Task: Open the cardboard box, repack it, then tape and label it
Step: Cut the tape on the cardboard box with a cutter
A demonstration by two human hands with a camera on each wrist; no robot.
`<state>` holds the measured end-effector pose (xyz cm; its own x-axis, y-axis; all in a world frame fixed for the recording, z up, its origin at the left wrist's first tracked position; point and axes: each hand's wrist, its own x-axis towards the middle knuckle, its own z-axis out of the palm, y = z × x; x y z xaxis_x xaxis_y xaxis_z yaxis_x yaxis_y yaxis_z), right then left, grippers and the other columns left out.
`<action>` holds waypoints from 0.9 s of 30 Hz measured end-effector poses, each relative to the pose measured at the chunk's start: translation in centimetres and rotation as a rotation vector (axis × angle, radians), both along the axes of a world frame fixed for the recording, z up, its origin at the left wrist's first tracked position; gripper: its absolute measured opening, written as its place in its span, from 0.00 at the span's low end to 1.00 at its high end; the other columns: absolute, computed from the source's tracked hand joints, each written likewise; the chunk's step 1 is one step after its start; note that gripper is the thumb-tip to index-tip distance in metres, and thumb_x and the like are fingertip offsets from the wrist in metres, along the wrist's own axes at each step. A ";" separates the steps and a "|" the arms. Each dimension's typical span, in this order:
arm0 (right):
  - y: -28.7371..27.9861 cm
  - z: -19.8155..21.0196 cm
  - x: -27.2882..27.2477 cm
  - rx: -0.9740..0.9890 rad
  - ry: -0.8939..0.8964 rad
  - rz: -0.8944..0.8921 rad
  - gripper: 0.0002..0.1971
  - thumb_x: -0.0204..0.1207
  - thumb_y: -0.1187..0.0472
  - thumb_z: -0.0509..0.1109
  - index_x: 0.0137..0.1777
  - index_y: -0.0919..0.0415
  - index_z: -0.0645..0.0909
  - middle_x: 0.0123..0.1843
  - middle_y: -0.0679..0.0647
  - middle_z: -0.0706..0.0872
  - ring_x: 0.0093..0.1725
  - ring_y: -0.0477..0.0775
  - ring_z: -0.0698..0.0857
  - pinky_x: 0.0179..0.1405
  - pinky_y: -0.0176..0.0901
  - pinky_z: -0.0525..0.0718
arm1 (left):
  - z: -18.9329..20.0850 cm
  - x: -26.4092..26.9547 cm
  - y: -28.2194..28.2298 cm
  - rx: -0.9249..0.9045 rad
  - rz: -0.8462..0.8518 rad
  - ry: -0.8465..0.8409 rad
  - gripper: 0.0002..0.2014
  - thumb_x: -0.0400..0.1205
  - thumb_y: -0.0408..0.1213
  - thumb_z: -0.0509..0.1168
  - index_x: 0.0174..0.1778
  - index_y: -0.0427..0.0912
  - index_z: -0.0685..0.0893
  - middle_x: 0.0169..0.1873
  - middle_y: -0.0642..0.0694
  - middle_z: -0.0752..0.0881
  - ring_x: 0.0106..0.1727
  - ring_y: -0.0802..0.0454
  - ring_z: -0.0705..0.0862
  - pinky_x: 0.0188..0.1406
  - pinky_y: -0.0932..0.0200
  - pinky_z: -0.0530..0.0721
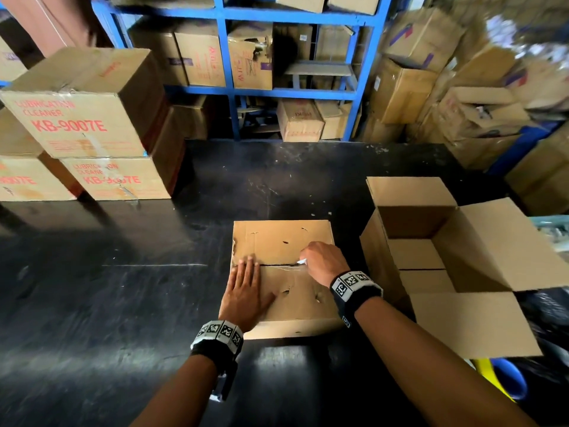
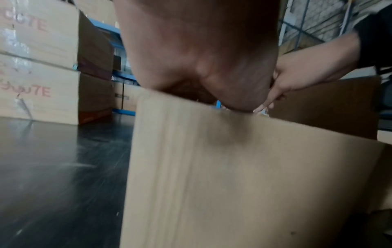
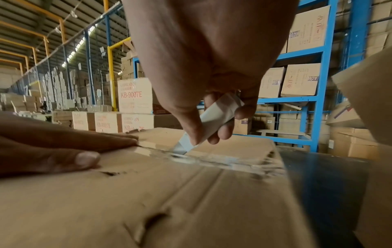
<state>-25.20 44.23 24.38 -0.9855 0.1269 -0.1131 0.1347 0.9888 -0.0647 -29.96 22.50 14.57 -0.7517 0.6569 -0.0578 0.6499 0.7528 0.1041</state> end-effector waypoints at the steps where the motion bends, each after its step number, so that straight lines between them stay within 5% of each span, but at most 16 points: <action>1: 0.5 0.0 0.3 0.011 -0.008 -0.007 0.08 0.81 0.66 0.68 0.46 0.59 0.89 0.46 0.57 0.88 0.45 0.60 0.89 0.41 0.48 0.87 | -0.1 0.1 -0.1 -0.005 0.009 0.004 0.44 0.85 0.68 0.42 0.85 0.34 0.58 0.86 0.35 0.54 0.87 0.36 0.53 0.86 0.39 0.54; 10: 5.4 1.6 2.8 0.090 -0.106 -0.083 0.08 0.83 0.59 0.69 0.48 0.59 0.88 0.47 0.56 0.89 0.48 0.58 0.89 0.43 0.47 0.86 | 0.4 0.7 0.1 -0.002 0.030 0.049 0.45 0.84 0.69 0.37 0.86 0.36 0.59 0.86 0.37 0.55 0.87 0.39 0.54 0.86 0.41 0.54; 27: 7.9 6.4 5.0 0.344 -0.204 -0.076 0.09 0.87 0.63 0.63 0.59 0.59 0.84 0.57 0.58 0.88 0.57 0.61 0.89 0.52 0.52 0.85 | 0.7 0.8 0.1 0.019 0.071 0.014 0.45 0.83 0.71 0.35 0.87 0.39 0.53 0.87 0.41 0.50 0.88 0.43 0.49 0.86 0.43 0.52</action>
